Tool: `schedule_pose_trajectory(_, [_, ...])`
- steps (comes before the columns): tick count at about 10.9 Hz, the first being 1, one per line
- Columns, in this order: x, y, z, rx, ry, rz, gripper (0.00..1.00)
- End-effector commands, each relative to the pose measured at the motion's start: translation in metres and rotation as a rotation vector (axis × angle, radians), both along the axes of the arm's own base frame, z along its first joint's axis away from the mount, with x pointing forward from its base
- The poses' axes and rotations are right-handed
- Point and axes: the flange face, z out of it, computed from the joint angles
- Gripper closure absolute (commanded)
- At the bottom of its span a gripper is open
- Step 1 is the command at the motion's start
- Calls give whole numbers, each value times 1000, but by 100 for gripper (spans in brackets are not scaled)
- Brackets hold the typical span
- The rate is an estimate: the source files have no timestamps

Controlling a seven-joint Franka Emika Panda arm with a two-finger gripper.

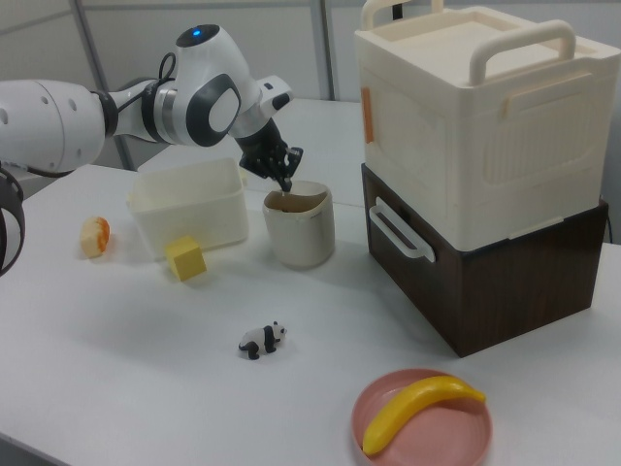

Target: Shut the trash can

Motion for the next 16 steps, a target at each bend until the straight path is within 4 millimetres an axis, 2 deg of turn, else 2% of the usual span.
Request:
schedule_pose_trajectory(1, [-10, 1, -16, -1, 81, 31, 100])
schedule_pose_trajectory(6, [-5, 1, -41, 5, 111, 33, 100])
schedule_pose_trajectory(16, [1, 4, -18, 5, 47, 25, 100])
